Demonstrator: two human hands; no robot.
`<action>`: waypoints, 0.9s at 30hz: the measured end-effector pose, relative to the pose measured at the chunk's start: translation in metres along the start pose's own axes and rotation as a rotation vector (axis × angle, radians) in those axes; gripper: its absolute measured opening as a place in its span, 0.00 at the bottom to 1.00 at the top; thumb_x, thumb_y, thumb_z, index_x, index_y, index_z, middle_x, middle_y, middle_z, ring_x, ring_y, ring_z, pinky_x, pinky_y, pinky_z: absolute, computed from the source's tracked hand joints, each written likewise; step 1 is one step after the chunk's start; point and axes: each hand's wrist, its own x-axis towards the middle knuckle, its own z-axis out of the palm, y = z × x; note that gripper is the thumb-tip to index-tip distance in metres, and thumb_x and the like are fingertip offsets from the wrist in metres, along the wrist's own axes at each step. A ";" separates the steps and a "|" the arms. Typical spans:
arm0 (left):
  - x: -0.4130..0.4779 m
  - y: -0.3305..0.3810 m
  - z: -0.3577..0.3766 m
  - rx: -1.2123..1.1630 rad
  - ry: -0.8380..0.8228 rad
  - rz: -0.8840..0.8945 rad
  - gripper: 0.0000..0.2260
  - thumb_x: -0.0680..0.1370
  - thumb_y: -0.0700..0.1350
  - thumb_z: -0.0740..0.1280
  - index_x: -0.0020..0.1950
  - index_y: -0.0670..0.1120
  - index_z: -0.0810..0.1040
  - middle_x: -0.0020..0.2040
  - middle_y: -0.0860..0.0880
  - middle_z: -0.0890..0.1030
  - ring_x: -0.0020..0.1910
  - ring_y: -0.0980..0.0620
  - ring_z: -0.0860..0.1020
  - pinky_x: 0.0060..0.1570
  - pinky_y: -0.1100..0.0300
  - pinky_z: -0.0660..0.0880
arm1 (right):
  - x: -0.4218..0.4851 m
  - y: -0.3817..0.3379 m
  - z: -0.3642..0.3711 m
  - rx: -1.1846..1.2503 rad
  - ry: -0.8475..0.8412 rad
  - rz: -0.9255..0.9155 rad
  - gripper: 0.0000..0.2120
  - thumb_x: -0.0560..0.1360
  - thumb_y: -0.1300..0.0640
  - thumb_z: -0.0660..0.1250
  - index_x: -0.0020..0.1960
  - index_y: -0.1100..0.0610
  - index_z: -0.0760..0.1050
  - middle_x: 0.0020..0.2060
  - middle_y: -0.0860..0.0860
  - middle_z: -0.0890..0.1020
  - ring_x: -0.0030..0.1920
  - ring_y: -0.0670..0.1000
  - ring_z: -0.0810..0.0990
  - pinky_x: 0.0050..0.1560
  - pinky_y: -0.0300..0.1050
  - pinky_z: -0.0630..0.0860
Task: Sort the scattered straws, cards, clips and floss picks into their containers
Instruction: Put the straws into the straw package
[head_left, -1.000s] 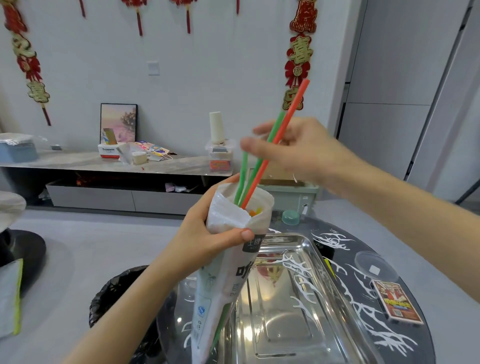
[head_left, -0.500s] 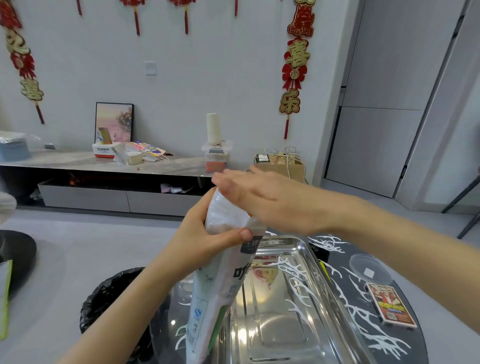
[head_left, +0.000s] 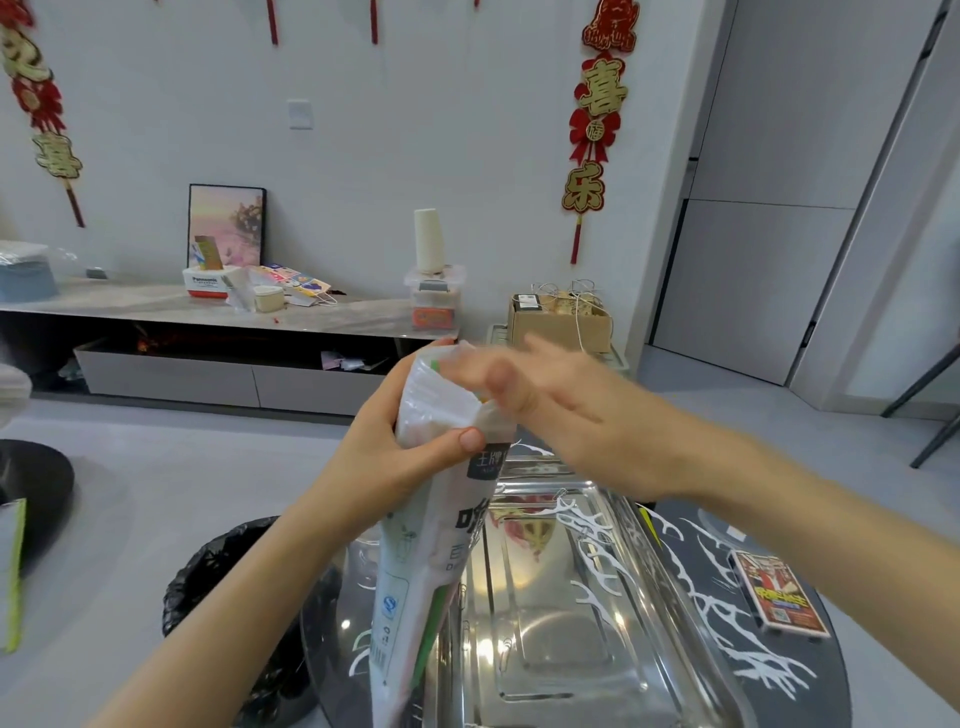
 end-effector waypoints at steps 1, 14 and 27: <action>0.000 0.000 0.000 0.005 -0.003 0.002 0.32 0.64 0.64 0.75 0.66 0.61 0.70 0.58 0.56 0.80 0.57 0.57 0.79 0.50 0.68 0.74 | -0.001 -0.001 0.004 -0.007 -0.052 0.000 0.31 0.79 0.44 0.42 0.61 0.62 0.76 0.61 0.56 0.77 0.63 0.48 0.71 0.65 0.27 0.54; -0.028 -0.017 0.003 0.155 -0.013 -0.050 0.47 0.63 0.52 0.80 0.75 0.58 0.57 0.64 0.66 0.73 0.63 0.66 0.72 0.53 0.76 0.69 | 0.005 -0.010 0.005 0.171 0.010 0.078 0.18 0.78 0.42 0.51 0.42 0.49 0.76 0.33 0.39 0.76 0.35 0.39 0.73 0.40 0.34 0.67; -0.015 0.001 -0.001 0.168 0.202 -0.130 0.30 0.60 0.50 0.74 0.60 0.56 0.70 0.50 0.57 0.80 0.48 0.61 0.80 0.44 0.65 0.77 | 0.006 0.008 0.001 0.119 0.189 0.119 0.26 0.77 0.45 0.63 0.73 0.50 0.64 0.73 0.44 0.64 0.68 0.37 0.64 0.69 0.36 0.63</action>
